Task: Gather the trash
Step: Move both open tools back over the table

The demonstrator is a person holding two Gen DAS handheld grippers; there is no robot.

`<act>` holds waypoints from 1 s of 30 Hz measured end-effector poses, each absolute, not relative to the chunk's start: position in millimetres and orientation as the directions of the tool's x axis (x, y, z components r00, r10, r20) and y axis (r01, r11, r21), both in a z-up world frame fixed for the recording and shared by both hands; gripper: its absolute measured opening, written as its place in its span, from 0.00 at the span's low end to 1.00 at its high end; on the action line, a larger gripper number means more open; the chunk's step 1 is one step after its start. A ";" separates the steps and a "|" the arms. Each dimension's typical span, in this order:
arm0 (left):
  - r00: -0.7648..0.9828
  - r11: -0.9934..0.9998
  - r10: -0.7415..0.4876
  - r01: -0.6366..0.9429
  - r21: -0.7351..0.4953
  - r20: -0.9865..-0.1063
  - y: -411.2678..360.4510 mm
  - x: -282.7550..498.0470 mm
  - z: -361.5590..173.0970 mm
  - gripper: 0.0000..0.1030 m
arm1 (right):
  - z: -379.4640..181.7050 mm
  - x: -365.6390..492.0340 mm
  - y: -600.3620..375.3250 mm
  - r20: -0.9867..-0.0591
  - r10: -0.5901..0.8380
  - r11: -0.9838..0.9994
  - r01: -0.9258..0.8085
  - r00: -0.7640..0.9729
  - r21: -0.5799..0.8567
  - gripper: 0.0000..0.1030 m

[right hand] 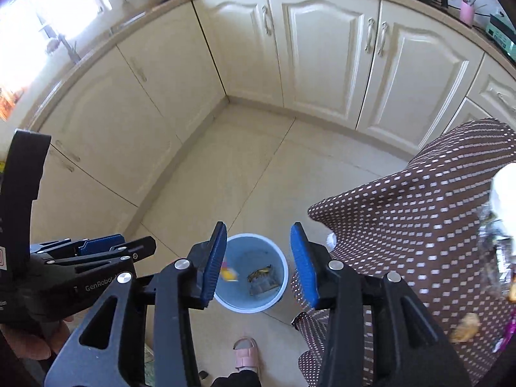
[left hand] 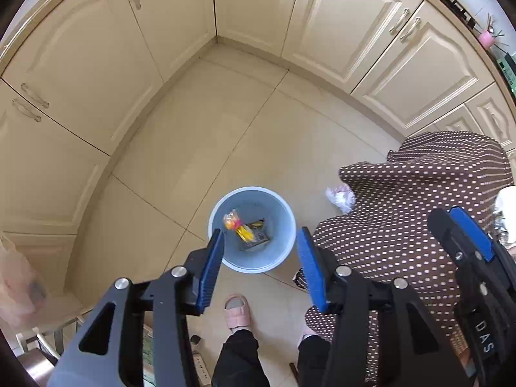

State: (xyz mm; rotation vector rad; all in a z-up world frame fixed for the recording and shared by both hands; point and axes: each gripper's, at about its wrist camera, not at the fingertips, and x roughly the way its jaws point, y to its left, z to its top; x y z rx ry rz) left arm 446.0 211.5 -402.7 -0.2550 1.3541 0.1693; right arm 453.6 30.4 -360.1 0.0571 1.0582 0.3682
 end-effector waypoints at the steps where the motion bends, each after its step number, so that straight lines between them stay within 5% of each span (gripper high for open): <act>1: 0.215 0.959 -0.029 -0.268 -0.088 -0.976 206.3 445.3 -398.8 0.46 | -356.5 452.6 24.5 -0.836 0.325 0.937 -0.268 0.442 0.223 0.38; 10: 0.293 0.966 -0.085 -0.212 -0.151 -0.952 113.4 430.2 -344.5 0.50 | -304.8 423.1 -78.1 -0.796 0.277 0.958 -0.217 0.538 0.187 0.40; 17: 0.307 0.978 -0.192 -0.025 -0.209 -0.932 -17.8 413.1 -318.0 0.53 | -286.4 385.3 -185.8 -0.789 0.188 0.982 -0.116 0.585 0.148 0.45; 30: 0.176 0.956 -0.259 0.190 -0.225 -0.950 -187.9 404.3 -353.5 0.54 | -307.8 343.5 -331.2 -0.839 0.056 0.988 0.091 0.541 0.125 0.48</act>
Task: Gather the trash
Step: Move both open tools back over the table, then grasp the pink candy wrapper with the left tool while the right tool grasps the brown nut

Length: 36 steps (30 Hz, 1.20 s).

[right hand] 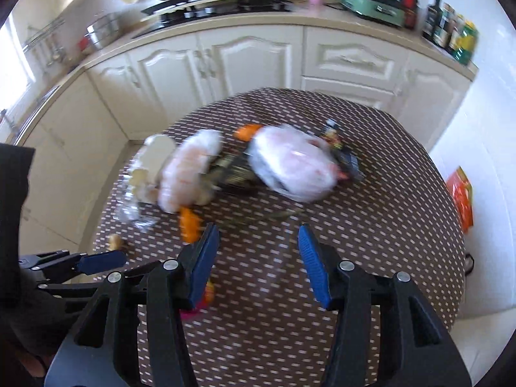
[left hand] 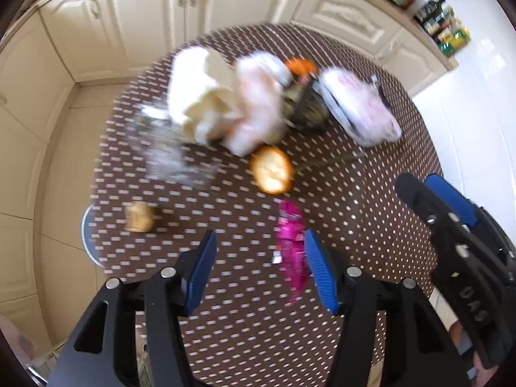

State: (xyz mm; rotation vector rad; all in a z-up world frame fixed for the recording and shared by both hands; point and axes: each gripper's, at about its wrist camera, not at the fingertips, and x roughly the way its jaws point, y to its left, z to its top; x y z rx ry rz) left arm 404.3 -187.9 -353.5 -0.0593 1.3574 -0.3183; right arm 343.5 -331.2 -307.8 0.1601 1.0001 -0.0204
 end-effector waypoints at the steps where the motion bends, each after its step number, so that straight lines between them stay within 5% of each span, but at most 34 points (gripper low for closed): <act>1: 0.163 0.956 -0.253 0.195 -0.221 -0.954 -196.2 404.3 -359.0 0.54 | -309.6 341.5 -337.4 -0.842 0.052 0.987 0.099 0.536 0.124 0.48; 8: 0.100 0.956 -0.223 0.217 -0.197 -0.970 -226.6 404.2 -387.1 0.52 | -324.9 329.5 -362.5 -0.862 0.055 0.983 0.125 0.504 0.136 0.49; 9: 0.107 0.957 -0.220 0.216 -0.194 -0.969 -227.0 404.0 -387.9 0.35 | -325.3 328.3 -362.2 -0.863 0.056 0.983 0.125 0.503 0.137 0.49; 10: 0.101 0.955 -0.224 0.219 -0.198 -0.969 -228.0 406.3 -389.6 0.30 | -325.4 327.8 -361.2 -0.863 0.058 0.983 0.124 0.502 0.138 0.49; 24: 0.222 0.968 -0.240 0.122 -0.217 -0.945 -118.8 393.5 -334.5 0.29 | -324.1 350.9 -269.2 -0.856 0.177 0.980 -0.007 0.485 0.199 0.49; 36: 0.234 0.983 -0.177 -0.001 -0.183 -0.956 -13.2 403.3 -337.6 0.29 | -352.0 386.4 -167.4 -0.874 0.251 0.967 -0.078 0.416 0.241 0.50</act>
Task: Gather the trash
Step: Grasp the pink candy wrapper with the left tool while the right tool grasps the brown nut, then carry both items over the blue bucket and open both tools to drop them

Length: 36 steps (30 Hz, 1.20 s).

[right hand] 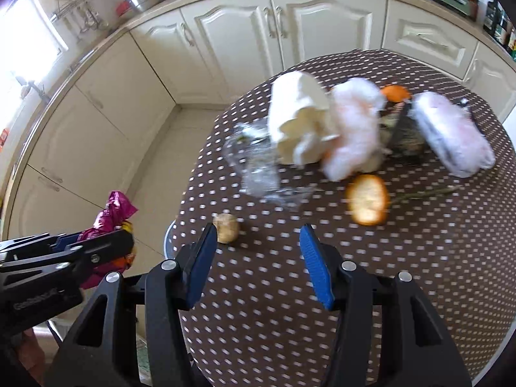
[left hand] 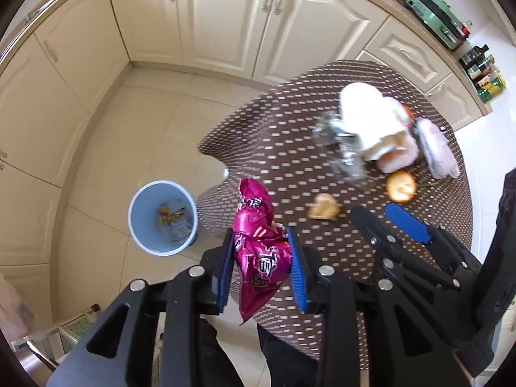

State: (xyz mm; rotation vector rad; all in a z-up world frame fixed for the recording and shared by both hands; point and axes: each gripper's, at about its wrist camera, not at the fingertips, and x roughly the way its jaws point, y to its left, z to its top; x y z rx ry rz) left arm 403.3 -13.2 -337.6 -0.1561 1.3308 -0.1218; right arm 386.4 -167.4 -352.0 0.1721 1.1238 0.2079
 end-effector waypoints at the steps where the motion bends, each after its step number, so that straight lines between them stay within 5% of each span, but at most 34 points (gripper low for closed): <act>1: 0.230 0.983 -0.178 -0.002 -0.183 -0.957 -7.0 403.8 -339.9 0.29 | -356.2 389.1 -162.0 -0.878 0.248 0.968 -0.075 0.410 0.239 0.50; 6: 0.206 0.982 -0.185 0.012 -0.186 -0.961 7.5 408.5 -355.9 0.29 | -375.6 399.8 -146.1 -0.900 0.229 0.972 -0.032 0.372 0.234 0.48; 9: 0.193 0.981 -0.192 0.026 -0.191 -0.962 18.7 410.9 -361.6 0.29 | -376.3 401.2 -138.0 -0.902 0.194 0.980 -0.027 0.385 0.199 0.26; 12: 0.187 0.981 -0.196 0.037 -0.193 -0.963 31.7 413.0 -364.1 0.29 | -374.7 405.8 -130.1 -0.903 0.189 0.980 -0.018 0.385 0.197 0.19; 30: 0.215 0.975 -0.166 -0.113 -0.193 -0.962 150.4 425.8 -359.3 0.31 | -340.2 413.6 12.2 -0.852 0.348 0.933 -0.233 0.390 0.275 0.19; 36: 0.224 0.969 -0.153 -0.156 -0.191 -0.963 174.3 421.4 -358.0 0.39 | -339.0 418.7 32.7 -0.855 0.363 0.924 -0.260 0.370 0.280 0.19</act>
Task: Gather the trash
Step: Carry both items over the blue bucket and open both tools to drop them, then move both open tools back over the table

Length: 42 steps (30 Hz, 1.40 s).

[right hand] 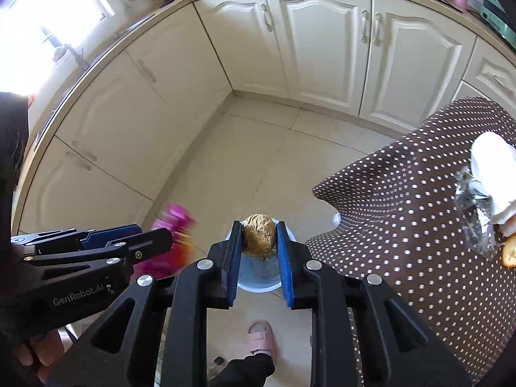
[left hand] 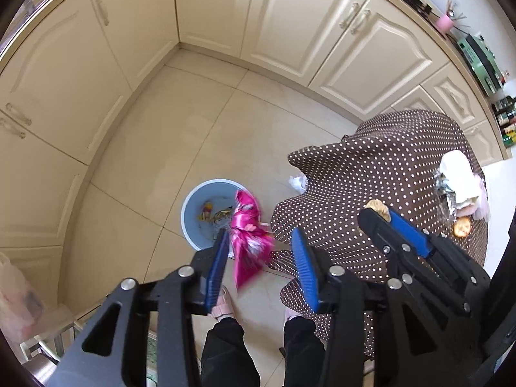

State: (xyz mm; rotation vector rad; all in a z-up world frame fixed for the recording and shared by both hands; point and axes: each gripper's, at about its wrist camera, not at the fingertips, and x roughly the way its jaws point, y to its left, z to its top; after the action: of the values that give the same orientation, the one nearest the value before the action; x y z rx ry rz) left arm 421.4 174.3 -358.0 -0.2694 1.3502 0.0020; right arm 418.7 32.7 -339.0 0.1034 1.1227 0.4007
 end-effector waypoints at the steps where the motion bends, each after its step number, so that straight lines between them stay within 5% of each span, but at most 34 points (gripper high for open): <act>1: 0.224 0.968 -0.153 -0.160 -0.191 -0.962 176.8 420.3 -358.4 0.40 | -339.0 418.8 35.4 -0.855 0.365 0.923 -0.264 0.368 0.280 0.19; 14: 0.239 0.958 -0.125 -0.224 -0.180 -0.963 213.0 406.5 -352.3 0.40 | -338.1 419.6 65.3 -0.858 0.385 0.906 -0.318 0.340 0.280 0.19; 19: 0.249 0.955 -0.088 -0.253 -0.153 -0.965 226.0 400.5 -348.8 0.50 | -335.8 420.2 76.6 -0.854 0.397 0.897 -0.337 0.336 0.285 0.19; 29: 0.264 0.947 -0.046 -0.295 -0.126 -0.963 243.0 390.6 -339.6 0.54 | -325.7 428.3 90.8 -0.832 0.429 0.883 -0.360 0.352 0.303 0.24; 42: 0.293 0.966 -0.062 -0.224 -0.132 -0.954 173.5 406.2 -323.1 0.54 | -309.0 426.2 10.4 -0.820 0.393 0.912 -0.287 0.416 0.292 0.30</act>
State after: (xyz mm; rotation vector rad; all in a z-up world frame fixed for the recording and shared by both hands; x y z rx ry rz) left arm 406.2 173.5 -323.1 -0.2601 1.2727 0.1094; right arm 426.2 10.4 -309.0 0.1124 1.0589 0.4282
